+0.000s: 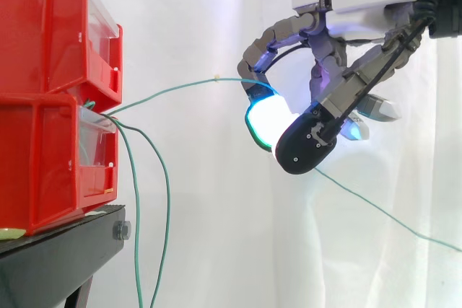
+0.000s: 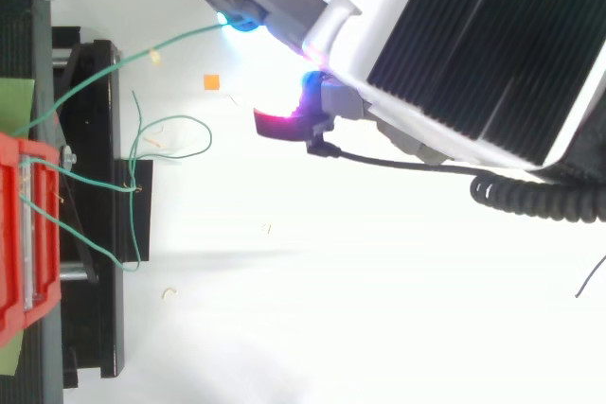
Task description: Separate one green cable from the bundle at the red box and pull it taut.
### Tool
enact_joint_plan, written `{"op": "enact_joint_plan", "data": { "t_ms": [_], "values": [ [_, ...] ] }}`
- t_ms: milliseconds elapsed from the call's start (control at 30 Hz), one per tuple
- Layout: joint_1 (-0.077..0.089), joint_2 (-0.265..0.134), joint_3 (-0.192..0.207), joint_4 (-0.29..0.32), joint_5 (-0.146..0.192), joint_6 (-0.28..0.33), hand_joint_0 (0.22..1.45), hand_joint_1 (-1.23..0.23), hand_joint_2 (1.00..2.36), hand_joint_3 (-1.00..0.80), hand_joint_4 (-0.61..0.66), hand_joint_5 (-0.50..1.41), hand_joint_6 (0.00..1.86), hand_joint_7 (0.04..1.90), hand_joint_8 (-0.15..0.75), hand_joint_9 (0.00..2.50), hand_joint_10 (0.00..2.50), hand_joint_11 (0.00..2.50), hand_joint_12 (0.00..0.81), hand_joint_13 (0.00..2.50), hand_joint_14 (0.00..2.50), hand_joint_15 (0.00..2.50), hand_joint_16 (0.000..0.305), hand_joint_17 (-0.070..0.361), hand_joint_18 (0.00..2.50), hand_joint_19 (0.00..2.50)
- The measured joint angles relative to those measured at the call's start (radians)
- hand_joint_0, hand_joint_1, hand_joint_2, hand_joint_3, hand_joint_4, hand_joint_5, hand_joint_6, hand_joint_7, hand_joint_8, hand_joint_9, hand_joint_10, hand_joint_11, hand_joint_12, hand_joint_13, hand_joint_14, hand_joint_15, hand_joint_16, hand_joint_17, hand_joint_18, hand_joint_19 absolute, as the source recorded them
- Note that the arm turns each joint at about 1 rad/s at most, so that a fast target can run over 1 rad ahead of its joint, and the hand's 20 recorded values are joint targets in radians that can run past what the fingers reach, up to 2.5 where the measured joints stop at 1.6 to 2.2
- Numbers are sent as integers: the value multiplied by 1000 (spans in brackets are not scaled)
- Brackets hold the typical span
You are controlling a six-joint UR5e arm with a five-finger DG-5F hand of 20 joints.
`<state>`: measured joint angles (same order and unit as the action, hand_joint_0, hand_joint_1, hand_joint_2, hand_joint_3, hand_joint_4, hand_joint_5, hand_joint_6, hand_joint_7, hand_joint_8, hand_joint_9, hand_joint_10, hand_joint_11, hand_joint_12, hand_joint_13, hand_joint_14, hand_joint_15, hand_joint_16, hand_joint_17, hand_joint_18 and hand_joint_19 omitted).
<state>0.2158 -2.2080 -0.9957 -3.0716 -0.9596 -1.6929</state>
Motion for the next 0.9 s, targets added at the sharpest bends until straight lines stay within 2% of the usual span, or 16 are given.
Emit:
{"op": "enact_joint_plan", "data": {
  "t_ms": [100,200,400,533,767,900],
  "values": [
    [-2,0,-2,23,0,-82,736,-915,1000,-500,147,117,503,1262,184,1984,24,688,346,1491,26,824,38,86,971,623],
    [-4,0,-12,59,-2,-127,736,-914,1000,-500,146,117,503,1259,183,1983,24,691,345,1491,26,826,38,86,971,623],
    [-7,0,-66,178,-2,-154,733,-912,1000,-500,146,117,503,1261,189,1980,24,683,348,1489,25,832,39,87,970,626],
    [-7,0,-88,257,-3,-172,732,-910,1000,-500,146,117,503,1259,184,1983,22,688,345,1489,27,826,39,87,969,625],
    [-8,0,-94,312,-18,-214,732,-908,1000,-500,148,116,503,1258,184,1982,24,687,346,1488,26,833,39,87,968,624],
    [-6,1,-94,319,-18,-196,722,-893,1000,-500,133,115,503,1273,178,1959,22,686,346,1473,26,834,39,88,961,627]
  ]
}}
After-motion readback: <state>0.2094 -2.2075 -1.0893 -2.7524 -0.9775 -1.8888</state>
